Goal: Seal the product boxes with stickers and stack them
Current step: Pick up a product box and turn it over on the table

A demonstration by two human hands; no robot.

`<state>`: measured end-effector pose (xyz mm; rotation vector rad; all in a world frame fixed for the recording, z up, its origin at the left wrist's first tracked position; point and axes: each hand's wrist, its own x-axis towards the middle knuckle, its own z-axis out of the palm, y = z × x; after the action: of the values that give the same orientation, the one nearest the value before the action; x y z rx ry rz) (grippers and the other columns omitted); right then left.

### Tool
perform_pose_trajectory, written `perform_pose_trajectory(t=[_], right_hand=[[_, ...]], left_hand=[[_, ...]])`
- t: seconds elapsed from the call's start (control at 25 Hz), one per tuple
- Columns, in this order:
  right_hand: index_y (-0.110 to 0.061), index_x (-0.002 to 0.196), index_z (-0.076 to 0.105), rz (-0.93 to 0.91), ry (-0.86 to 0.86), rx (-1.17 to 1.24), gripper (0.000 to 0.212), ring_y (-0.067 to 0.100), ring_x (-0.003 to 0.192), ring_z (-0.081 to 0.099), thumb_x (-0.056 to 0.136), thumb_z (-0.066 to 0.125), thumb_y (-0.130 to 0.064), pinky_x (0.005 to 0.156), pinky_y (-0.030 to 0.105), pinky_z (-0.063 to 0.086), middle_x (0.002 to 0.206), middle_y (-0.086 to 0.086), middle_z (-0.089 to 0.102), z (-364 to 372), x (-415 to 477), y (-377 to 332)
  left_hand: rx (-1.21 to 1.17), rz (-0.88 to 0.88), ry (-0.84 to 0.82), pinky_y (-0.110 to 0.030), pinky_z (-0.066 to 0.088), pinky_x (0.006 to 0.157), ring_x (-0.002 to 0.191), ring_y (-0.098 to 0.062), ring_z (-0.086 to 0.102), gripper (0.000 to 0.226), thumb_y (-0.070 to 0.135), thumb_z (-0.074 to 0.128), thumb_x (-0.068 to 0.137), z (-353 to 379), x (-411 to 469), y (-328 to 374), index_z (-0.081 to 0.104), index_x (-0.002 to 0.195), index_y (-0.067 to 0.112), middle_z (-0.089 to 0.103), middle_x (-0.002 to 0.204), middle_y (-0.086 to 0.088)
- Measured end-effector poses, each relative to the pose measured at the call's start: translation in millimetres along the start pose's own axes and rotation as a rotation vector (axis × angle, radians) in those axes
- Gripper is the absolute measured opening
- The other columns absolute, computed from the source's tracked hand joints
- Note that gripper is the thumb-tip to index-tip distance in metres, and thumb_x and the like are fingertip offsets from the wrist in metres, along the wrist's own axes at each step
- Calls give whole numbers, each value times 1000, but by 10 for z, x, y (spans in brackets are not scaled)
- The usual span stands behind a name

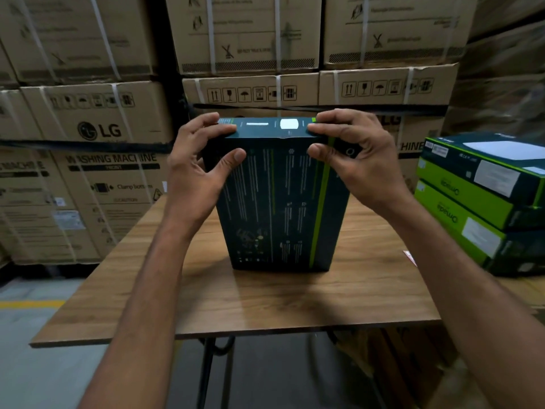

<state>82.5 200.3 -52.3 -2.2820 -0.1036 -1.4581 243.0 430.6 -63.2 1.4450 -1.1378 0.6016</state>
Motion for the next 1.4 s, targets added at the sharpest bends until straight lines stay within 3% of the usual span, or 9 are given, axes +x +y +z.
perform_pose_trajectory(t=[0.16,0.32,0.48,0.72,0.8,0.96,1.08,1.24,1.4], right_hand=[[-29,143,60,138,-61,-58,66,11,146,38,83,82,-50,119,27,33,152,-15,44,-122,-23,-59],[-22,146,57,150,-137,-47,77,7,134,46,79,80,-53,110,13,39,146,-2,52,-248,-63,-131],[-27,147,55,148,-172,-71,82,5,131,46,74,81,-56,107,16,40,141,-7,49,-347,-130,-256],[-37,159,28,348,-152,-38,109,14,140,45,69,85,-62,117,40,40,153,-7,47,-359,-213,-298],[-32,161,24,466,-108,26,111,12,145,40,71,83,-61,120,38,35,159,-8,43,-264,-332,-295],[-38,158,26,546,-156,163,107,7,135,50,74,92,-36,118,38,41,140,-19,56,-201,-452,-215],[-42,157,25,594,-193,231,102,11,139,47,79,90,-34,120,48,39,145,-16,54,-241,-436,-203],[-33,149,45,747,-228,435,73,15,136,52,94,44,-80,122,56,30,146,-5,58,-301,-358,-443],[-33,109,74,950,-270,394,62,17,112,67,97,35,-79,116,54,40,109,-5,78,-409,-281,-639]], left_hand=[[-73,-188,21,-23,55,101,133,-11,56,51,46,70,95,-25,-53,77,58,141,27,50,153,1],[-115,-252,26,-12,55,83,117,2,60,45,41,67,99,-67,-61,233,58,139,21,59,132,12],[-153,-256,66,-23,58,92,122,-4,63,46,35,74,96,-97,-179,304,55,137,22,62,135,7],[-207,-284,73,-40,53,111,130,-5,60,69,33,77,90,-86,-329,271,45,150,23,60,143,6],[-162,-313,-28,-39,46,118,136,2,52,90,31,81,86,-64,-374,231,31,160,33,51,150,19],[29,-307,-78,-6,33,111,129,28,38,109,23,85,85,48,-426,203,13,167,30,35,130,62],[-5,-366,-49,-22,41,116,132,13,47,88,47,73,91,40,-410,257,25,164,34,50,140,39],[-140,-602,-102,-44,47,107,119,-7,63,73,79,20,97,-99,-288,594,61,141,35,70,126,9],[-5,-751,-130,-38,57,83,92,-14,69,50,74,40,99,-241,-201,886,69,95,33,70,96,6]])
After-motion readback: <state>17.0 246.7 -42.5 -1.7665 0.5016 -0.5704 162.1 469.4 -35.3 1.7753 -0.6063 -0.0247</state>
